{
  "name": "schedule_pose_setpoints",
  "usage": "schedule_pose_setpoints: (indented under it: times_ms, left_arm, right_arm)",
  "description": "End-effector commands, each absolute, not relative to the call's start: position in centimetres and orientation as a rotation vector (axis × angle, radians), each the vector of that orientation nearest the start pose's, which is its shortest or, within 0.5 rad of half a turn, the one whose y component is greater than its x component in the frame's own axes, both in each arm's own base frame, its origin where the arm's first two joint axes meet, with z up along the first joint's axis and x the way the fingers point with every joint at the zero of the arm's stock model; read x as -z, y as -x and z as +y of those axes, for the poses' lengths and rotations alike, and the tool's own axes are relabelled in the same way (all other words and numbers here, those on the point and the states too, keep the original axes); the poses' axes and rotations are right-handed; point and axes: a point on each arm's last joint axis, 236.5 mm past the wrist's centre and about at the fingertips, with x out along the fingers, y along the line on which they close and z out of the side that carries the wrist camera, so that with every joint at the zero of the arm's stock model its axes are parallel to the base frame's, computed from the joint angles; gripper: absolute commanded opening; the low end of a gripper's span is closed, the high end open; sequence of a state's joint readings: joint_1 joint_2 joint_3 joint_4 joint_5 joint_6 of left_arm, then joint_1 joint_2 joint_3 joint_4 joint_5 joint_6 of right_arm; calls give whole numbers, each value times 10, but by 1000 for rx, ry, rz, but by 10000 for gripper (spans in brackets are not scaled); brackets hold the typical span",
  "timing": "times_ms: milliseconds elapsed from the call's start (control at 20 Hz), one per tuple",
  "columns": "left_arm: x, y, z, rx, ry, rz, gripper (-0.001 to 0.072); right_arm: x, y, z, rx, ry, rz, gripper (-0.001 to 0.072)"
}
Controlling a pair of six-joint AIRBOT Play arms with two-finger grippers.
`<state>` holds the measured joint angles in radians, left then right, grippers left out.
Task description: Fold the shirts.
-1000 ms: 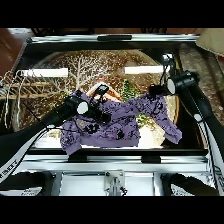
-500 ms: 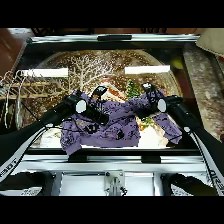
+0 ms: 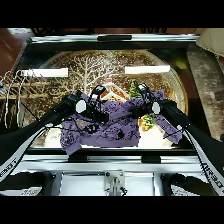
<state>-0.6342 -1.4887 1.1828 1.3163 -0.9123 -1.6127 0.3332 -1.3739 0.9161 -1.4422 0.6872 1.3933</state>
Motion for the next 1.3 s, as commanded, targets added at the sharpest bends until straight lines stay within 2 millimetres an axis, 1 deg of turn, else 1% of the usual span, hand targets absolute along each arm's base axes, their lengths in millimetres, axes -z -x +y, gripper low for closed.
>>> schedule_pose_setpoints:
  times_ms: [0,100,150,250,300,350,500,550,650,750,800,850,900,950,1000,1050,1100,1150,1250]
  left_arm:
    - [44,-333,-299,576,-60,1259,718]
    - [44,-335,-298,572,-57,1259,718]
    - [44,-336,-297,571,-56,1258,717]
    - [44,-337,-296,567,-47,1260,717]
    - [43,-337,-295,565,-42,1260,718]
    - [43,-338,-295,564,-42,1260,717]
    - [43,-339,-294,562,-39,1256,717]
    - [43,-339,-294,562,-39,1256,717]
    - [43,-339,-294,562,-39,1257,717]
    - [43,-339,-294,562,-39,1257,718]
    - [43,-339,-294,561,-39,1257,717]
    - [43,-339,-294,561,-39,1257,717]
    - [43,-339,-294,562,-39,1257,717]
    - [43,-339,-294,562,-38,1257,717]
    - [43,-339,-294,562,-38,1257,717]
    - [43,-339,-294,562,-38,1257,717]
    - [43,-339,-294,562,-38,1257,718]
    - [43,-339,-294,562,-39,1257,717]
    - [43,-339,-294,562,-39,1257,717]
  right_arm:
    - [81,-378,155,-441,231,1133,545]
    - [84,-366,155,-472,252,1181,545]
    - [85,-362,159,-490,241,1191,545]
    - [84,-357,166,-519,210,1203,545]
    - [84,-356,167,-522,214,1204,545]
    - [84,-359,166,-520,219,1194,545]
    - [81,-376,164,-496,234,1127,545]
    - [85,-376,165,-484,216,1134,545]
    - [97,-372,166,-483,200,1173,545]
    - [104,-375,165,-475,202,1170,545]
    - [103,-380,166,-460,186,1154,496]
    - [101,-386,166,-445,168,1131,355]
    - [98,-393,167,-431,151,1103,319]
    - [95,-399,168,-416,132,1081,310]
    - [93,-402,168,-409,122,1067,198]
    - [93,-404,168,-404,115,1061,138]
    - [91,-404,169,-404,114,1056,122]
    - [88,-405,169,-405,114,1049,82]
    - [73,-408,170,-409,112,1013,82]
